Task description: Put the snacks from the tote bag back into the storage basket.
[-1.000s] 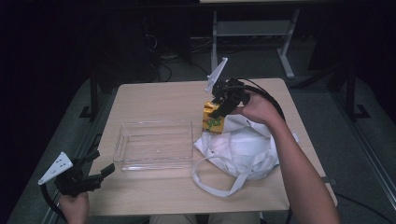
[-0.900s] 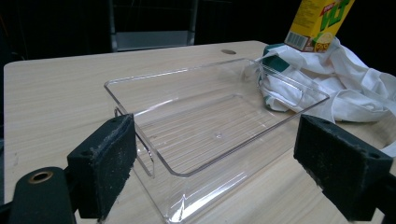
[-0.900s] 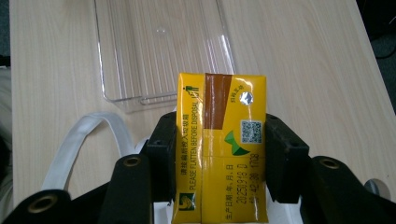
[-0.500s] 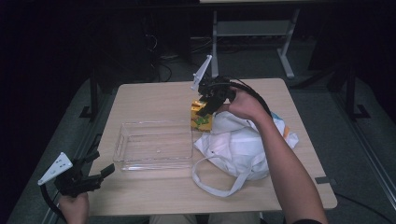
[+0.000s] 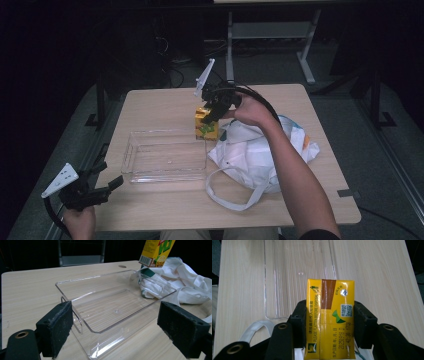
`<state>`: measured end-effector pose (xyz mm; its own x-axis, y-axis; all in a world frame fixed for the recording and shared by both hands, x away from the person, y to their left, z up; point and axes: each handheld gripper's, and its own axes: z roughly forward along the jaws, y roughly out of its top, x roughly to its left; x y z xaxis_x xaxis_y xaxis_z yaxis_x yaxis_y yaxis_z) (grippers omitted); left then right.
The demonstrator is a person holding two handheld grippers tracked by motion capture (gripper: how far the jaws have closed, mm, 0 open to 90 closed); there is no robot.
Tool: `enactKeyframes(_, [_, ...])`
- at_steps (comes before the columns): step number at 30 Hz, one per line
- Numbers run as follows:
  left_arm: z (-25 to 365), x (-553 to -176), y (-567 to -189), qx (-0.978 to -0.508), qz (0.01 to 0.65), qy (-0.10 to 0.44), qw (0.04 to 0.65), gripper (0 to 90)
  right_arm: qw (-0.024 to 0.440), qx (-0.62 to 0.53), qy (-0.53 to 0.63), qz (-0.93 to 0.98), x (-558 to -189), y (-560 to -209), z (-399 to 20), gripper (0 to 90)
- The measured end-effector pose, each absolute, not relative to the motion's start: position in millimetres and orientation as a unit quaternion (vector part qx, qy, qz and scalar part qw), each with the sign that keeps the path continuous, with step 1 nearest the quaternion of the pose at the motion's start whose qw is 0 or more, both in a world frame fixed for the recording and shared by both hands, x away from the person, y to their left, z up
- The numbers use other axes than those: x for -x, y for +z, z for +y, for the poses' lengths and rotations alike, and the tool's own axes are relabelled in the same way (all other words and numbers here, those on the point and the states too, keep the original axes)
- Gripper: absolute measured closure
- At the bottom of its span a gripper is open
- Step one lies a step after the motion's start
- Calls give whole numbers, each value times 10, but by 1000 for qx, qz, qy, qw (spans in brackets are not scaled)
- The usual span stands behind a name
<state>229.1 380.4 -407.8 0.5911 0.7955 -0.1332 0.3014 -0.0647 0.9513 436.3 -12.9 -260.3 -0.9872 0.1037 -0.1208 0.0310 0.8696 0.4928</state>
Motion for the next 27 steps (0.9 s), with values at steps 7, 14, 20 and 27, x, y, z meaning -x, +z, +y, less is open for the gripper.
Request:
enactKeyframes(7, [3812,-2289,-4076,-698,393,221,556,127,69,-32,259,963,-4397,-2613,-4,527])
enactKeyframes(14, [3816,-2290,-4078,-699,394,221,555,127,67,-30,259,963,-4430,-2643,66,527])
enactKeyframes(20, [3831,-2288,-4079,-698,395,222,554,127,69,-26,255,964,-4461,-2654,139,526])
enactKeyframes(27, [3829,-2286,-4078,-697,395,221,555,127,67,-22,249,966,-4492,-2670,236,526])
